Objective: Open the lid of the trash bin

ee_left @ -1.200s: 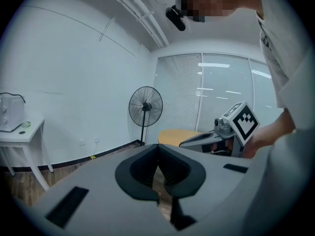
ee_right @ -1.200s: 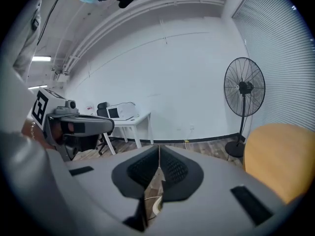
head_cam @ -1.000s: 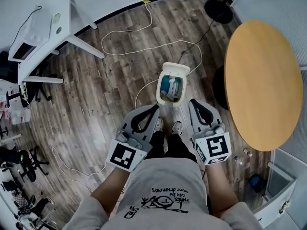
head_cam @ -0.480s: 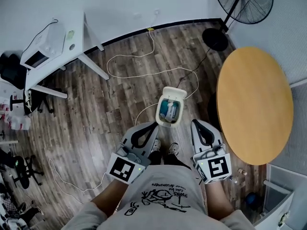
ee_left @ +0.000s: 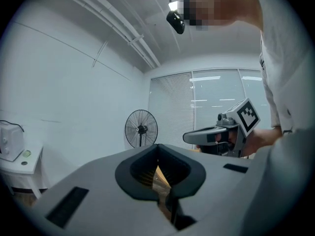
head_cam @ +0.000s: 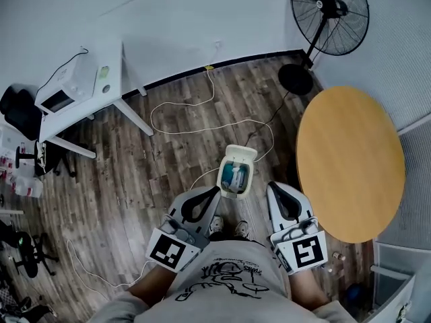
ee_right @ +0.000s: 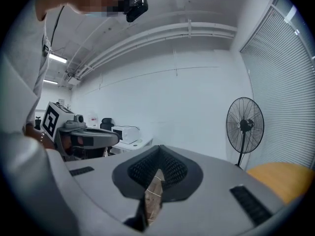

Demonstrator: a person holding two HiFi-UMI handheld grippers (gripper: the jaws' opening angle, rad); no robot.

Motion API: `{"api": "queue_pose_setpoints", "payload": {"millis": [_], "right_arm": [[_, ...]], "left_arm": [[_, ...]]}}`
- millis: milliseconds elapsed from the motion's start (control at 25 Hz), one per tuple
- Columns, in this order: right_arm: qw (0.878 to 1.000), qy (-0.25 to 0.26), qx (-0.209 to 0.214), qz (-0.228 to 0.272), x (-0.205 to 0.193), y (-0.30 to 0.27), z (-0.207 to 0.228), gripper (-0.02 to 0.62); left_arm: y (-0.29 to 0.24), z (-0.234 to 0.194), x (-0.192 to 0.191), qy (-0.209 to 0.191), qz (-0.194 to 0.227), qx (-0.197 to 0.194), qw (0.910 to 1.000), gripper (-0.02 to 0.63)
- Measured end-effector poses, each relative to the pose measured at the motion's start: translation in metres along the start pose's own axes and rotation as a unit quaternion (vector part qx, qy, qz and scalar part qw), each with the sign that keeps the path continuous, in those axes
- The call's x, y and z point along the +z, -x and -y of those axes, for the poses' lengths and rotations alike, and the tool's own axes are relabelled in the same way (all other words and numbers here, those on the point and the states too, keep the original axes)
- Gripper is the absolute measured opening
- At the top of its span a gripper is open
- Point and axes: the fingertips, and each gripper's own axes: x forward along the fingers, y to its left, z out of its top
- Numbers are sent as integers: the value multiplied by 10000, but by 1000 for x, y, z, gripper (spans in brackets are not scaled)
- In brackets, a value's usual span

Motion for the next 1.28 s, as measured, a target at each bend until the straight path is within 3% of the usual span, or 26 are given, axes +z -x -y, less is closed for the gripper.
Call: {"api": "queue_pose_setpoints", "payload": {"millis": [440, 1280], "right_arm": [[9994, 290, 22, 204, 43, 15, -4, 6], [9987, 378, -152, 313, 60, 24, 12, 6]], "left_arm": [[3, 12, 36, 41, 169, -128, 9998, 15], [-1, 13, 61, 10, 475, -99, 9988, 15]]}}
